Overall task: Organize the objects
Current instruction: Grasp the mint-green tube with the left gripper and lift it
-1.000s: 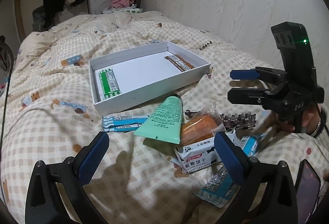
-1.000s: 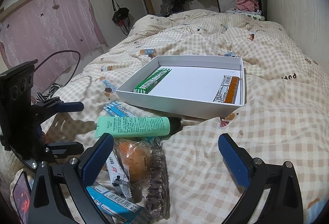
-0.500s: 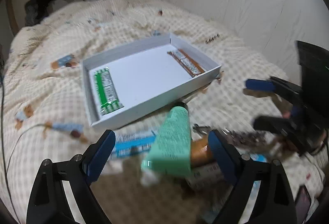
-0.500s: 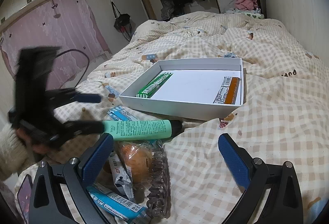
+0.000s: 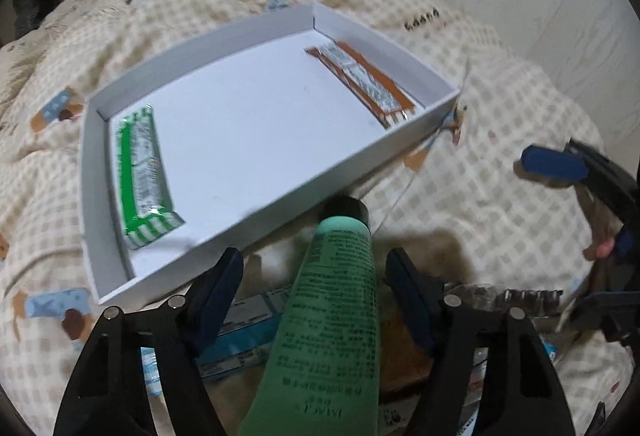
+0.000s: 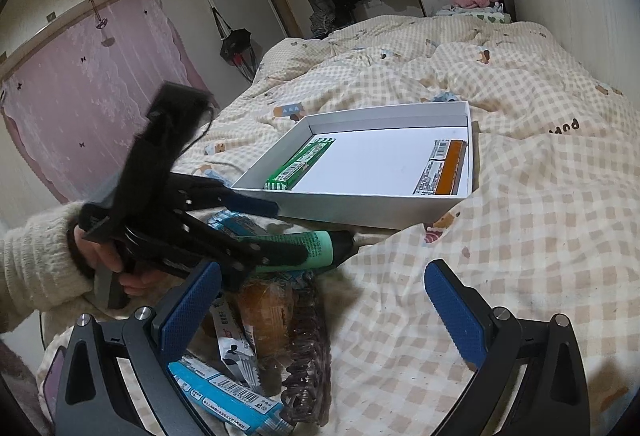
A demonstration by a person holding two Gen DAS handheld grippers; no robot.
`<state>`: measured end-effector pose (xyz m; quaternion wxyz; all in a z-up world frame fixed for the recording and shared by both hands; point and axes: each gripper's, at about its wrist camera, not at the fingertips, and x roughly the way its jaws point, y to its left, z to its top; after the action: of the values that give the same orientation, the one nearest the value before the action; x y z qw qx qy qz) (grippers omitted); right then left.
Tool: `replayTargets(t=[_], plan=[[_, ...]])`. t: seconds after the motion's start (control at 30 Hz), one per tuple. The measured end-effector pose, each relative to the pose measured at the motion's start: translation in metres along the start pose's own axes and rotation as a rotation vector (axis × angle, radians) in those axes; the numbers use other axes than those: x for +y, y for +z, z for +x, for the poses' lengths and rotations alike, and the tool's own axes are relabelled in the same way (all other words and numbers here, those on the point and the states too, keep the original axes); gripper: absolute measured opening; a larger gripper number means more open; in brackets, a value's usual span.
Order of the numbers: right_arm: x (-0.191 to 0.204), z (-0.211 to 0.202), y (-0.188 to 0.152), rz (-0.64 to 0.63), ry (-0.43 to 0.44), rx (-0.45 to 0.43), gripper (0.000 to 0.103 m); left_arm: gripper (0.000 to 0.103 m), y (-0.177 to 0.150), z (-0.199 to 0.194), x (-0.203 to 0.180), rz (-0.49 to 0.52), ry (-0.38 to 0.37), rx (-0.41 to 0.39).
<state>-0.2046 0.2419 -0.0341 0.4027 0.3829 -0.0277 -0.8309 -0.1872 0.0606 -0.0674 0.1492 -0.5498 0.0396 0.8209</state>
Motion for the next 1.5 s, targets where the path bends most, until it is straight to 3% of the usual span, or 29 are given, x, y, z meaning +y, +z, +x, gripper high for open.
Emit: replayTargets(t=[0.1,0.13,0.17,0.2,0.3,0.6,0.7,0.87,1.03,1.33,1.5], plan=[[0.0,0.0,0.0,0.001,0.0,0.001,0.102,0.073,0.001,0.009,0.001,-0.008,0.01,0.037],[0.0,0.0,0.0,0.001,-0.001,0.001,0.102,0.067,0.002,0.012,0.002,-0.012,0.01,0.049],[0.0,0.0,0.0,0.001,0.0,0.001,0.102,0.049,0.003,0.014,0.004,-0.021,-0.017,0.073],[0.0,0.0,0.0,0.002,0.0,0.001,0.102,0.049,0.004,0.016,0.006,-0.042,-0.039,0.092],[0.0,0.0,0.0,0.002,0.0,0.001,0.102,0.048,0.004,0.005,0.012,-0.097,-0.025,0.083],[0.001,-0.001,0.0,0.003,-0.001,0.001,0.102,0.048,-0.027,-0.087,0.009,-0.045,0.092,-0.079],[0.001,-0.001,0.0,0.003,-0.001,0.001,0.102,0.048,-0.044,-0.101,0.015,-0.046,0.135,-0.082],[0.001,-0.001,0.0,0.003,-0.001,0.001,0.102,0.048,-0.077,-0.095,0.006,-0.015,0.16,-0.002],[0.002,-0.001,0.0,0.003,-0.003,0.006,0.102,0.048,-0.102,-0.072,-0.016,0.105,0.221,0.065],[0.002,-0.001,0.0,0.004,-0.004,0.009,0.102,0.058,-0.092,-0.058,-0.013,0.09,0.199,0.133],[0.003,-0.001,-0.001,0.004,-0.005,0.009,0.102,0.059,-0.09,-0.046,-0.017,0.096,0.244,0.175]])
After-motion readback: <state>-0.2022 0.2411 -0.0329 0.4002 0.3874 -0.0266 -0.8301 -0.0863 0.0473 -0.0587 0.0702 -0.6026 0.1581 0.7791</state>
